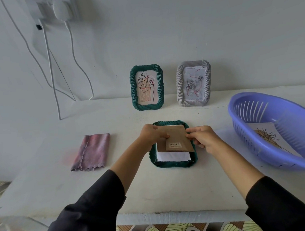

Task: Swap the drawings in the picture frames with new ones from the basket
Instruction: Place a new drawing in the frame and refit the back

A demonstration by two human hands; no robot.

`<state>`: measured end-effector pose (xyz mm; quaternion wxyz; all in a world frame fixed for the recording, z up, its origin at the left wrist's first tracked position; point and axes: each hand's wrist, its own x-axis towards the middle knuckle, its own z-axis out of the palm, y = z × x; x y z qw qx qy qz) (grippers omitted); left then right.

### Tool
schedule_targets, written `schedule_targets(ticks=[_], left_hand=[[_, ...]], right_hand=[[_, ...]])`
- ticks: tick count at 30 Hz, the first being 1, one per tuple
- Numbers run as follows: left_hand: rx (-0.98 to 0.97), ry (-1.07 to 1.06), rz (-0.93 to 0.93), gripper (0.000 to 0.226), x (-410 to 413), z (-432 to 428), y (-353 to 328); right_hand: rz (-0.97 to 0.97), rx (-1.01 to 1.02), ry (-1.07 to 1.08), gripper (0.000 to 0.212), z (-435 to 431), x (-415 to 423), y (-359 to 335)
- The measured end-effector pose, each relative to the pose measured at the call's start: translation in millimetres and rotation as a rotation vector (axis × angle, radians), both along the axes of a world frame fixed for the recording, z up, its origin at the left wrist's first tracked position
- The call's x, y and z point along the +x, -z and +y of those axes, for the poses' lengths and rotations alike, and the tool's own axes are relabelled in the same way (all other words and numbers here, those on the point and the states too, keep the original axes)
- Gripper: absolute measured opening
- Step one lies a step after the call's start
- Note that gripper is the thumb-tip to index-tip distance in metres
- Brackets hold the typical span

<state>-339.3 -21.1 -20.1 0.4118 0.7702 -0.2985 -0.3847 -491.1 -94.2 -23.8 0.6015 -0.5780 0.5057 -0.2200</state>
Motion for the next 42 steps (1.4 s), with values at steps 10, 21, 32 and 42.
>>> schedule_targets(ticks=[10, 21, 32, 42], left_hand=[[-0.002, 0.006, -0.064, 0.015, 3, -4, 4], [-0.008, 0.051, -0.190, 0.025, 5, -3, 15], [0.080, 0.122, -0.361, 0.041, 5, -5, 15], [0.090, 0.160, -0.437, 0.019, 2, -3, 11]], right_hand=[[0.007, 0.001, -0.005, 0.031, 2, 2, -3], [0.097, -0.040, 0.093, 0.033, -14, 20, 14], [0.348, -0.138, 0.081, 0.027, -19, 30, 19], [0.580, -0.302, -0.043, 0.011, -11, 33, 6]])
